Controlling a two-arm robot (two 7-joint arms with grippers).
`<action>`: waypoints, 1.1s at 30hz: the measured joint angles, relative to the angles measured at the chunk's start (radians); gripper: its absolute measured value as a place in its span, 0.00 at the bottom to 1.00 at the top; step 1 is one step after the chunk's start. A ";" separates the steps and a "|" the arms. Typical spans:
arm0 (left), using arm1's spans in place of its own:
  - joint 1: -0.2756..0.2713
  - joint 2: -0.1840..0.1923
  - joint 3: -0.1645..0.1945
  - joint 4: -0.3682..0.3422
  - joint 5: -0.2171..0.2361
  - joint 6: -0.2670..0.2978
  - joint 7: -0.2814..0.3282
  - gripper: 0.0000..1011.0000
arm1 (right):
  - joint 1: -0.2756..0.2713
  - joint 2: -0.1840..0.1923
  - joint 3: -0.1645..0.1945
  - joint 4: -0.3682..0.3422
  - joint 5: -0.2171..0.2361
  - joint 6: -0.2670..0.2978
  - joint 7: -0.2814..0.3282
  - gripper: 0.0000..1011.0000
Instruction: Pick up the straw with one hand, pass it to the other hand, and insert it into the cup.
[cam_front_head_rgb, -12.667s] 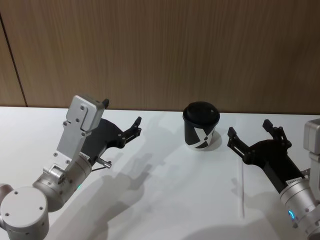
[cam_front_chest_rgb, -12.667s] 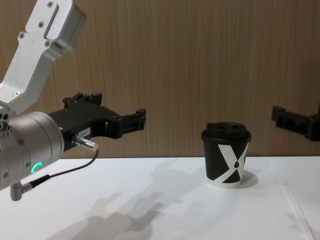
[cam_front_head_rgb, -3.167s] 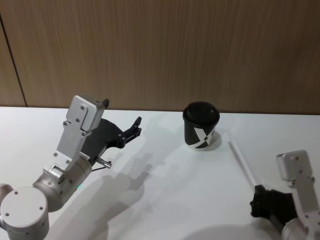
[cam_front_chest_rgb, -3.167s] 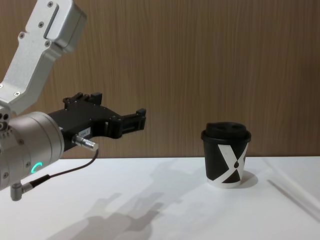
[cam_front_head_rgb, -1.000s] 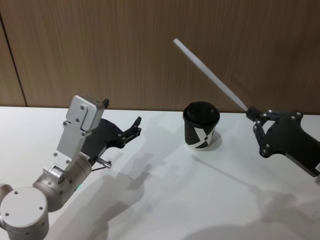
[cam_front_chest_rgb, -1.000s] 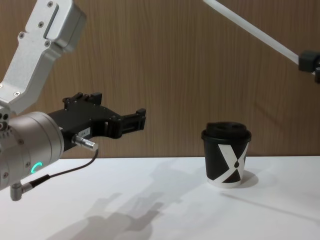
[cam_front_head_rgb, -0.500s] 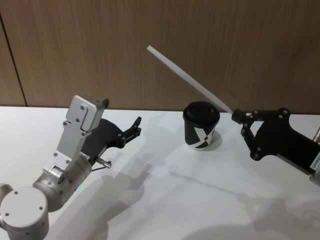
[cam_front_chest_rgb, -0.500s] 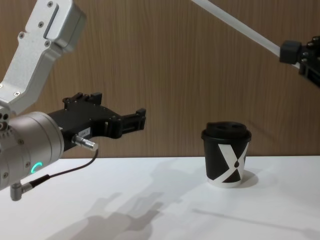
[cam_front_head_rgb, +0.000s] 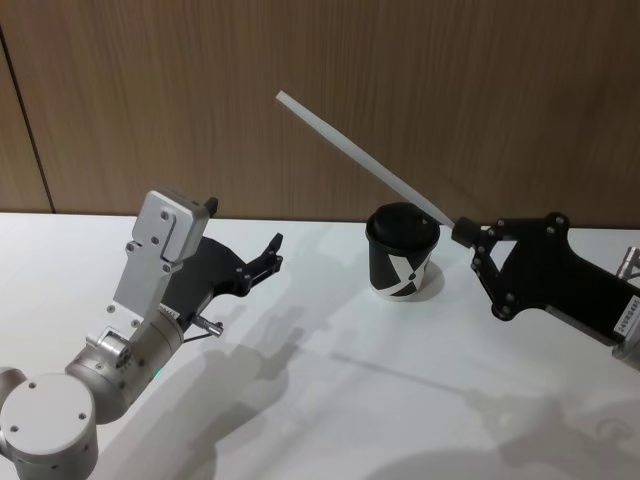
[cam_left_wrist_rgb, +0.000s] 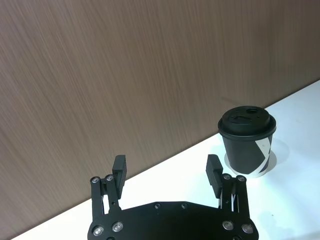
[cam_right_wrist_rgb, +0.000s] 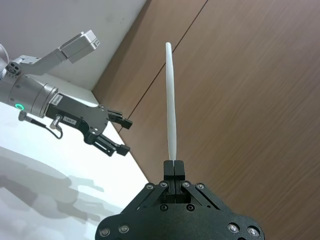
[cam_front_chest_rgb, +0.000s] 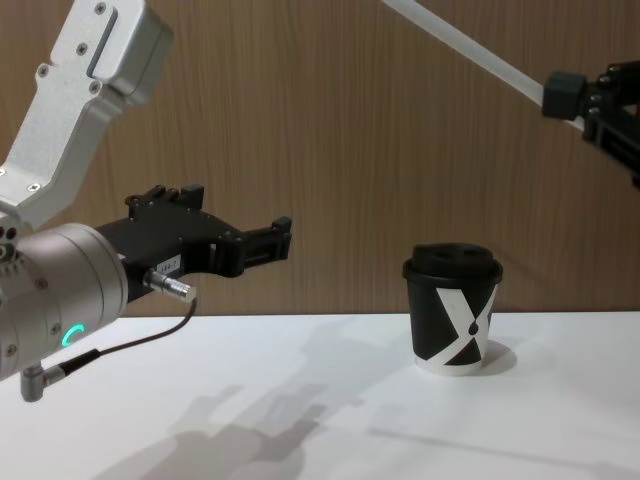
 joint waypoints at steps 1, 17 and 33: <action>0.000 0.000 0.000 0.000 0.000 0.000 0.000 0.99 | 0.001 0.000 -0.001 0.000 0.001 0.000 0.001 0.01; -0.008 0.004 -0.002 0.001 -0.021 -0.012 -0.049 0.99 | 0.012 0.002 -0.012 0.004 0.021 0.005 0.011 0.01; -0.027 0.015 -0.017 0.009 -0.158 -0.072 -0.258 0.99 | 0.015 0.003 -0.015 0.005 0.026 0.007 0.015 0.01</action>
